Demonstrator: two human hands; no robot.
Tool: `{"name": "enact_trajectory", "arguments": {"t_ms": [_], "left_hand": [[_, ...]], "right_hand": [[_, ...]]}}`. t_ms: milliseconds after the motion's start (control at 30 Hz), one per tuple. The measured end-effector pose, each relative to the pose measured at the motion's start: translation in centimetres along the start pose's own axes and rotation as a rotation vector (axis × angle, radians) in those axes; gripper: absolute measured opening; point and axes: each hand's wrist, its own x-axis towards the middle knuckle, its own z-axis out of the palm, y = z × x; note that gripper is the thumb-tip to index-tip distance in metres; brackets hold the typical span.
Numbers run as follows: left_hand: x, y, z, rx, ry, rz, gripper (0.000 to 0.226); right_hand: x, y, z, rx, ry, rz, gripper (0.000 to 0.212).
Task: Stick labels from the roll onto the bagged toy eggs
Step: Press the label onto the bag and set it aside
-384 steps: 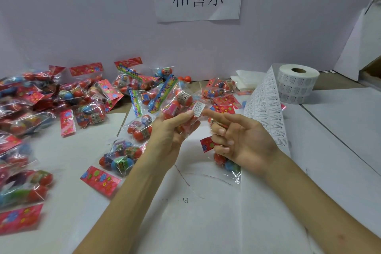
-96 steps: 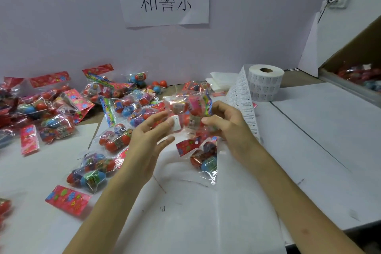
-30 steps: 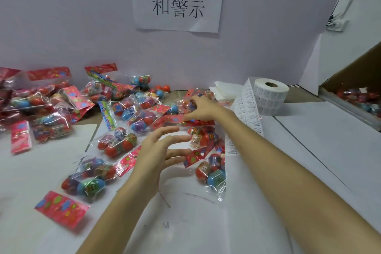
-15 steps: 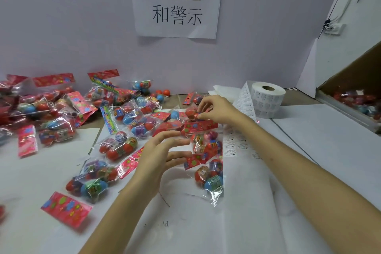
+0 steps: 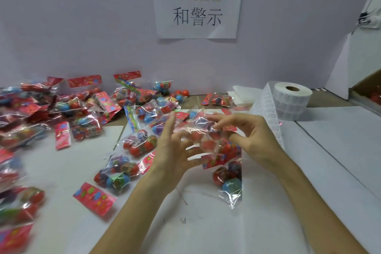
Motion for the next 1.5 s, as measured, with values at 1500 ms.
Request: {"name": "enact_trajectory", "arguments": {"t_ms": [1500], "left_hand": [[0.1, -1.0, 0.5, 0.333, 0.048, 0.162, 0.051]], "right_hand": [[-0.8, 0.7, 2.1, 0.200, 0.264, 0.328, 0.011]]}}
